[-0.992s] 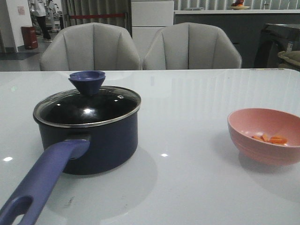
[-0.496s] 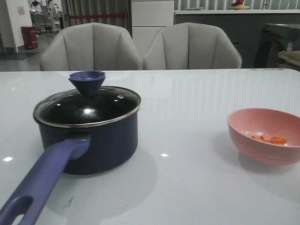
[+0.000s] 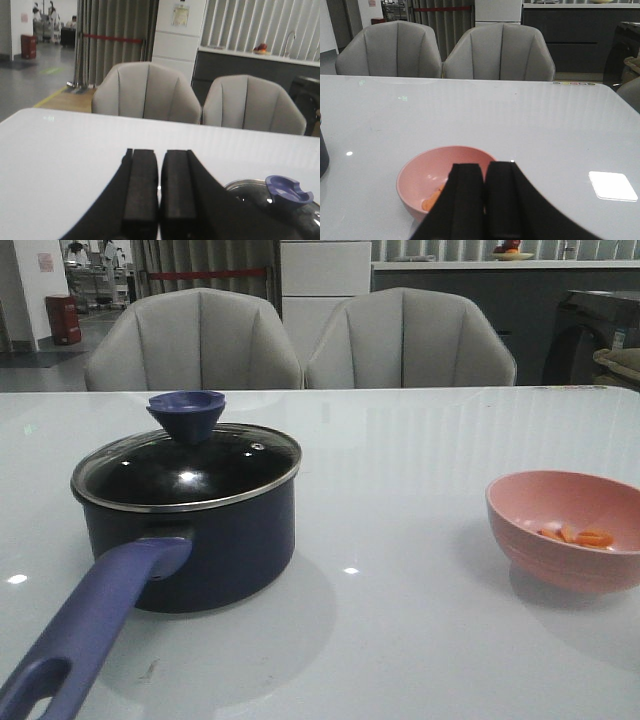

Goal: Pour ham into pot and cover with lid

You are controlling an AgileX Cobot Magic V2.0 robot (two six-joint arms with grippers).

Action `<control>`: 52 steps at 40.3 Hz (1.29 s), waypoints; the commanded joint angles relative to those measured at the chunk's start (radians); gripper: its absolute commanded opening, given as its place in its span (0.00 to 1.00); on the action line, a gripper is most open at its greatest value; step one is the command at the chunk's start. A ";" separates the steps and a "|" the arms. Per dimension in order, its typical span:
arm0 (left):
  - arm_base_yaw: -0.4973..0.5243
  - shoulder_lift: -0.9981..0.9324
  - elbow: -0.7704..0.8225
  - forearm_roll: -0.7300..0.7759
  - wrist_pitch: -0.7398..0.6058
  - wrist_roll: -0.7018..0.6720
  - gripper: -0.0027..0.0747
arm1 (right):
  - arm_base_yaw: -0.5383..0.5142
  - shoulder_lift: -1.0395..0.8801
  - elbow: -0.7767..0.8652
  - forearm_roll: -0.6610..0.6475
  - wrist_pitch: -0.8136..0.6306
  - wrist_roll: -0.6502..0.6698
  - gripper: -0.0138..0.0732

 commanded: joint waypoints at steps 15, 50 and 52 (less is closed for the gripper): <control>0.003 0.268 -0.159 0.000 0.023 -0.009 0.18 | -0.006 -0.020 0.011 -0.007 -0.084 -0.003 0.32; 0.003 0.296 -0.159 -0.007 0.044 -0.011 0.70 | -0.006 -0.020 0.011 -0.007 -0.084 -0.003 0.32; 0.003 0.296 -0.159 -0.012 0.038 -0.011 0.70 | -0.006 -0.020 0.011 -0.007 -0.084 -0.003 0.32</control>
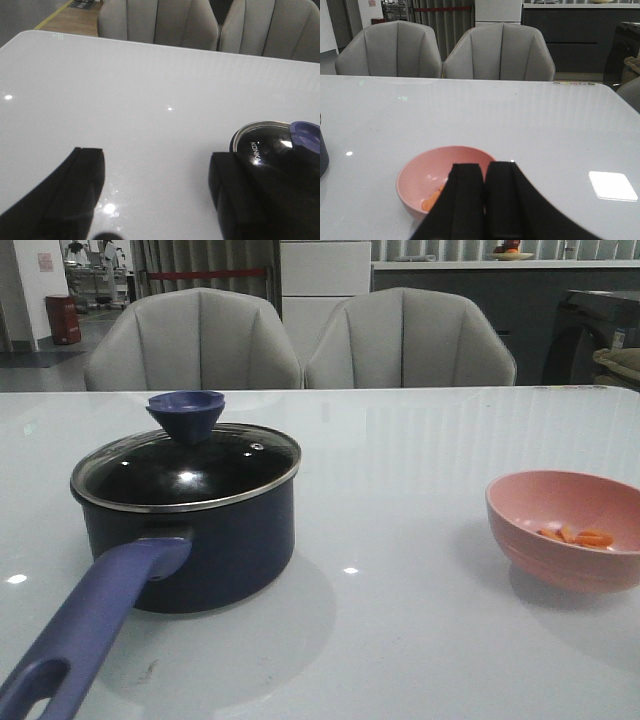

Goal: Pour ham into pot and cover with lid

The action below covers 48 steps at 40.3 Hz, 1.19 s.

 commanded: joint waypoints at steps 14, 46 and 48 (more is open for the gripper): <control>0.003 0.115 -0.177 -0.012 0.090 -0.011 0.88 | -0.006 -0.020 0.011 -0.007 -0.084 -0.003 0.32; -0.385 0.876 -0.773 -0.020 0.371 -0.108 0.87 | -0.006 -0.020 0.011 -0.007 -0.084 -0.003 0.32; -0.392 0.925 -0.823 -0.020 0.416 -0.120 0.87 | -0.006 -0.020 0.011 -0.007 -0.084 -0.003 0.32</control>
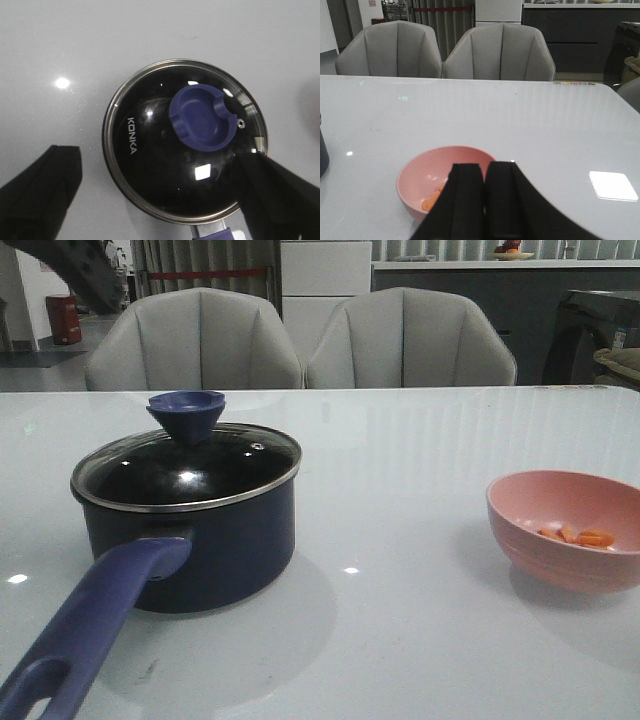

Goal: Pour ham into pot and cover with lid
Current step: 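Lower the left gripper onto the purple lid knob and close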

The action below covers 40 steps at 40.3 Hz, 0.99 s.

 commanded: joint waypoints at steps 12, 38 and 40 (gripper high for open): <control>-0.065 0.280 -0.377 -0.005 0.199 -0.079 0.87 | -0.006 -0.020 0.011 -0.007 -0.084 -0.003 0.32; -0.073 0.540 -0.677 -0.047 0.548 -0.113 0.87 | -0.006 -0.021 0.011 -0.007 -0.084 -0.003 0.32; -0.073 0.546 -0.677 -0.057 0.556 -0.122 0.87 | -0.006 -0.021 0.011 -0.007 -0.084 -0.003 0.32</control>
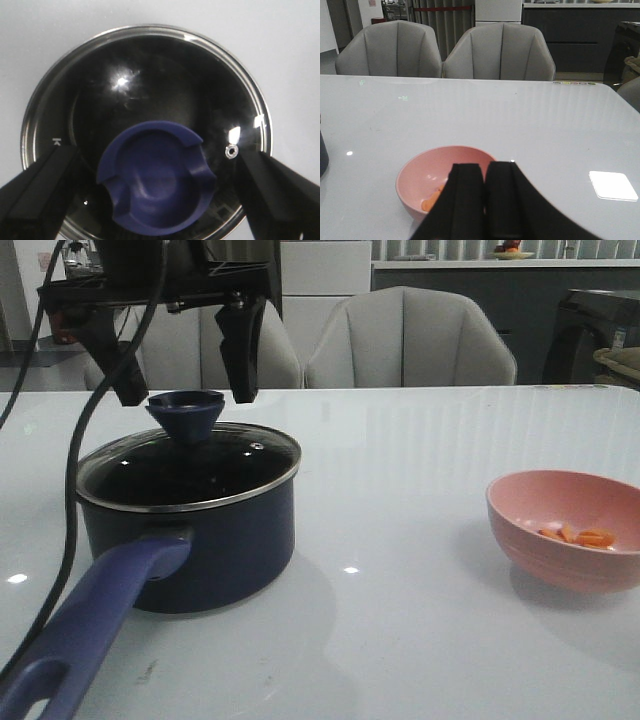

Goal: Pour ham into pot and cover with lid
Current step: 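Lower the left gripper onto the purple lid knob and close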

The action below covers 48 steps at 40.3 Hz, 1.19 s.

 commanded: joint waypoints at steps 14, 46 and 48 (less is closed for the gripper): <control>-0.004 0.010 -0.043 -0.059 0.028 -0.062 0.87 | -0.006 -0.021 0.011 -0.007 -0.084 -0.003 0.32; 0.001 0.028 -0.043 -0.059 0.031 -0.096 0.46 | -0.006 -0.021 0.011 -0.007 -0.084 -0.003 0.32; 0.001 0.028 -0.043 -0.059 0.031 -0.096 0.40 | -0.006 -0.021 0.011 -0.007 -0.084 -0.003 0.32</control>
